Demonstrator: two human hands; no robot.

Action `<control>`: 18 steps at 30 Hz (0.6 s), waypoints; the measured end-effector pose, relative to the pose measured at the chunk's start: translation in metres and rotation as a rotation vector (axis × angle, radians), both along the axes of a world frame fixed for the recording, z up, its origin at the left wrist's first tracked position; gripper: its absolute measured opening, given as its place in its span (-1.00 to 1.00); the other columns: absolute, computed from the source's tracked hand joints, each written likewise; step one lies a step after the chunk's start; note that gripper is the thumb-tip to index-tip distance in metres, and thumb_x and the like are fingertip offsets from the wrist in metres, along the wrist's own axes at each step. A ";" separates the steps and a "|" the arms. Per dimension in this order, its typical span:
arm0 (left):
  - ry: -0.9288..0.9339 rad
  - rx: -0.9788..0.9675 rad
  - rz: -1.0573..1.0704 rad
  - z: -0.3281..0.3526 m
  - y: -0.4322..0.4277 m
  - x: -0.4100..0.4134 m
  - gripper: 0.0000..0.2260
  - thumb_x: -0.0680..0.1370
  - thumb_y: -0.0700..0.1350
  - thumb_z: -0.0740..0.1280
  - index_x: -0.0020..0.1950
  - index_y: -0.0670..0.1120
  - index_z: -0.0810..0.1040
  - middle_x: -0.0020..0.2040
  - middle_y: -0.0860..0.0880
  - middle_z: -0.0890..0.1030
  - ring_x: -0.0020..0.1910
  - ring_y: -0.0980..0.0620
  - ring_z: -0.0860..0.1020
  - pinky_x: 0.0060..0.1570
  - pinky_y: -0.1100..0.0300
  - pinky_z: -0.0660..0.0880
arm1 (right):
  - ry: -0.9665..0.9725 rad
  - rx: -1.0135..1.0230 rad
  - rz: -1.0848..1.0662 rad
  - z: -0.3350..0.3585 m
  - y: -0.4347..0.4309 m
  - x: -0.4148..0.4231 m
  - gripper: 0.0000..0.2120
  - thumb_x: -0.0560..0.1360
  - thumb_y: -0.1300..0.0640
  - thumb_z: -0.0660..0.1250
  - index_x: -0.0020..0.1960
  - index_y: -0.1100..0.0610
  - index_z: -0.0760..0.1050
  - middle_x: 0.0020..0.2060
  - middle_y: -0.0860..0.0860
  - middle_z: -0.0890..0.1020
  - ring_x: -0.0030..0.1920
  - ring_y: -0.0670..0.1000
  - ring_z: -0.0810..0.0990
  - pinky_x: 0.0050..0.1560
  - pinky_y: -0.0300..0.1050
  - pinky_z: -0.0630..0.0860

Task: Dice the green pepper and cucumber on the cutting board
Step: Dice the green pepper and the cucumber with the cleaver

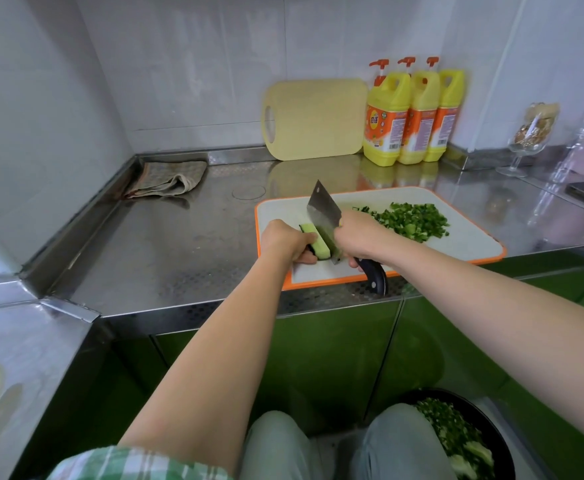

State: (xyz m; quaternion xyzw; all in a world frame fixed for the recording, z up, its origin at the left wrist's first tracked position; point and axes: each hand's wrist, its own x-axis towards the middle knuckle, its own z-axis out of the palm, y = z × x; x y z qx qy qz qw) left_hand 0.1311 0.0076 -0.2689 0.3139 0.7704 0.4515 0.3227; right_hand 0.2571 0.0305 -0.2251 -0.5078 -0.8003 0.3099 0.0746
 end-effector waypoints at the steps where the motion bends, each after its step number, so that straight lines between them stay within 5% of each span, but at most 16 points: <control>1: -0.002 -0.002 -0.002 0.000 -0.001 0.000 -0.82 0.50 -0.16 0.45 -0.20 -0.18 0.50 -0.59 -0.09 0.54 -0.57 0.00 0.57 -0.03 0.02 0.63 | 0.026 -0.007 -0.015 -0.002 0.004 0.002 -0.84 0.46 0.46 0.16 -0.02 0.39 0.47 -0.37 0.23 0.52 -0.35 0.17 0.55 -0.36 -0.10 0.46; 5: 0.011 -0.022 -0.002 0.001 -0.002 0.000 -0.81 0.50 -0.12 0.45 -0.19 -0.16 0.50 -0.56 -0.09 0.57 -0.46 -0.03 0.61 0.01 0.03 0.62 | 0.141 -0.007 -0.016 0.005 0.004 0.011 -0.89 0.55 0.35 0.02 -0.07 0.25 0.30 -0.42 0.19 0.45 -0.51 0.12 0.46 -0.53 -0.20 0.40; 18: 0.039 -0.036 0.003 0.001 -0.002 0.000 -0.77 0.51 -0.12 0.42 -0.30 -0.14 0.48 -0.55 -0.06 0.58 -0.40 -0.01 0.61 0.03 0.09 0.61 | 0.092 -0.075 0.030 0.019 -0.002 0.021 -0.77 0.56 0.31 0.01 0.11 0.31 0.39 -0.40 0.15 0.48 -0.54 0.03 0.41 -0.51 -0.25 0.39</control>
